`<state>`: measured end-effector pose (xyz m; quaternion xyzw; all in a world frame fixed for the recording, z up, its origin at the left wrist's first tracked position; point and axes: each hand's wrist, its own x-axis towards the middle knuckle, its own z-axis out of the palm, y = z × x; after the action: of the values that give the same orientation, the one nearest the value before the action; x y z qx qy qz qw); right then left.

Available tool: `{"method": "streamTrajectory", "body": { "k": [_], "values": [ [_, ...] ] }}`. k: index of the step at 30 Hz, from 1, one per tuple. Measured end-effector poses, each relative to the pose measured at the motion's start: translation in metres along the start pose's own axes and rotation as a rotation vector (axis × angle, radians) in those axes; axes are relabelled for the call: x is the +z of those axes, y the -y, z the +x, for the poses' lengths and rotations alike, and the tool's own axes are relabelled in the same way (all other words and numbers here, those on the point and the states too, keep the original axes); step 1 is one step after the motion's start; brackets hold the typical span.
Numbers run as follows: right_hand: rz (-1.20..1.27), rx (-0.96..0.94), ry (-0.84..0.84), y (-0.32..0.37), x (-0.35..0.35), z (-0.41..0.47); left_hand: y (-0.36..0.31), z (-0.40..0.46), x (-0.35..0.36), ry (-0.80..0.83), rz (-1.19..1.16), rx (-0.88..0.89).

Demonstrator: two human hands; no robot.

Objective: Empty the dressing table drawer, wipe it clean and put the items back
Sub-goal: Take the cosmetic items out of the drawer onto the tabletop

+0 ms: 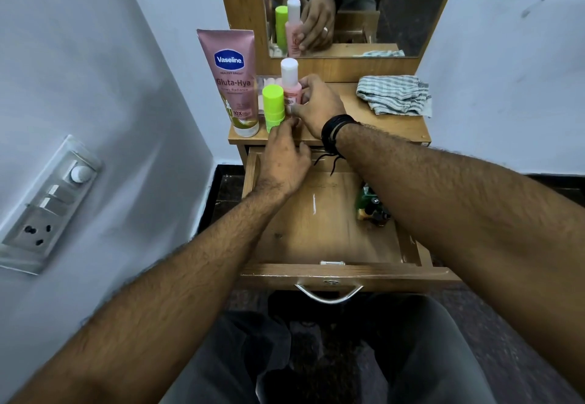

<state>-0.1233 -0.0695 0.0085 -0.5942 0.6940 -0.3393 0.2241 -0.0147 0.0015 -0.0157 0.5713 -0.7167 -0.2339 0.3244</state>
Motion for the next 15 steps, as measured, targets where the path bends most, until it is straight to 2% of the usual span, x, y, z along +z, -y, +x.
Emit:
{"method": "streamTrajectory", "body": {
  "k": [8,15],
  "values": [
    [0.038,0.028,-0.008,-0.004,-0.016,-0.013,-0.002,-0.003,-0.002,0.002,0.013,0.016],
    [-0.007,0.035,-0.044,-0.018,-0.060,-0.059,-0.025,-0.015,0.004,0.019,0.008,0.087]
  ]
}}
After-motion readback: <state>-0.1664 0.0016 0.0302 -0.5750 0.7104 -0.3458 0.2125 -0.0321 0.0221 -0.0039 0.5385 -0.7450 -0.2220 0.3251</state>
